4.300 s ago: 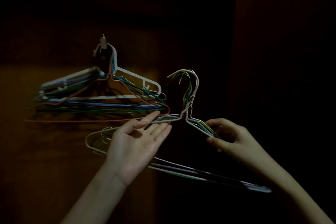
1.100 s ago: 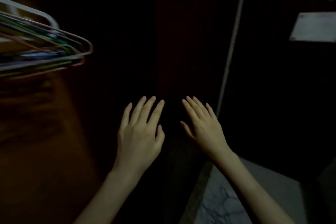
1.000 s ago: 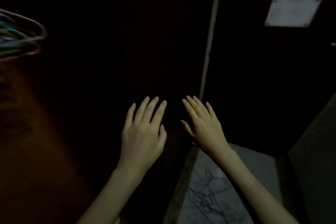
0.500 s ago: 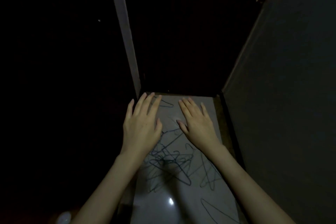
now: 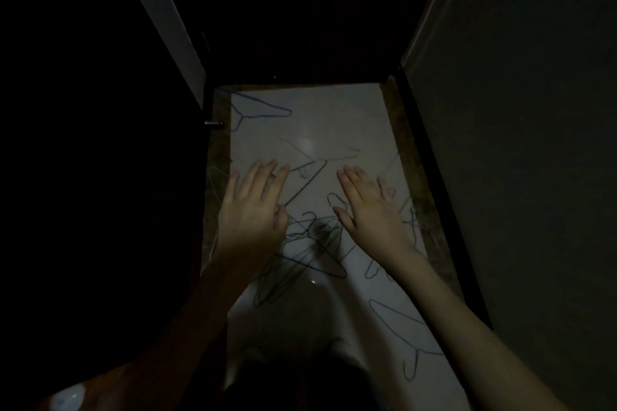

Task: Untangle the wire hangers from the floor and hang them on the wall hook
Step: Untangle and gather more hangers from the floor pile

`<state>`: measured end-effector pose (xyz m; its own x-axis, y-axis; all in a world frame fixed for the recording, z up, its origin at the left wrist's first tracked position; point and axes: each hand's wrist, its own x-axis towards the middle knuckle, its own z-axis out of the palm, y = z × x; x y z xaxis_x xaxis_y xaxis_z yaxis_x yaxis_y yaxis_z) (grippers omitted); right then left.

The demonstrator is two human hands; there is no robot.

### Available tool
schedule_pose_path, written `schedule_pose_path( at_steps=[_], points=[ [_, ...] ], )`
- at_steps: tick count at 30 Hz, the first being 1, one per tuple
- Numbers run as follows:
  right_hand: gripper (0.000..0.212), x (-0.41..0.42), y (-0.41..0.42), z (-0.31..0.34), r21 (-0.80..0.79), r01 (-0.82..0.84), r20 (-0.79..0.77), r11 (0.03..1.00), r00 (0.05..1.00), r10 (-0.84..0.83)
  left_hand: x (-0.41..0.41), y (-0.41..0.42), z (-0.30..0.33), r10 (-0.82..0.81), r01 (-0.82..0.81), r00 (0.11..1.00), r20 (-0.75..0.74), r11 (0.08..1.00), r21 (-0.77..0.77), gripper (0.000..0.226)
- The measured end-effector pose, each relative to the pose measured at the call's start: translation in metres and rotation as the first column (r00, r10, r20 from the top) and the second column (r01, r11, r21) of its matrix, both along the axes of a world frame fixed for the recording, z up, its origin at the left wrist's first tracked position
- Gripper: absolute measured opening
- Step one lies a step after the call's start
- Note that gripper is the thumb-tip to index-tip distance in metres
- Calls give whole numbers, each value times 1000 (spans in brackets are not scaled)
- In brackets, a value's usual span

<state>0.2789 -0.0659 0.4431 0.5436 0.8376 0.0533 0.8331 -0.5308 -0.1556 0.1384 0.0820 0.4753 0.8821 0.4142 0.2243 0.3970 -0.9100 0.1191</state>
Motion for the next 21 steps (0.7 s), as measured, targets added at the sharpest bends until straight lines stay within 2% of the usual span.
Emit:
schedule_pose_path(
  at_steps=[6,13,21],
  points=[
    [61,-5,-5,-188,-94,78,-172,993,981,-93,7,14,-186,-70,69,997,-18,997,-37,60],
    [61,-7,8,-383,-139,88,-248,986,961,-121,13,41,-387,-142,141,990,-17,989,-50,56],
    [57,8,40,-534,-65,74,-255,995,963,-88,24,63,-543,-135,133,988,77,991,29,49]
  ],
)
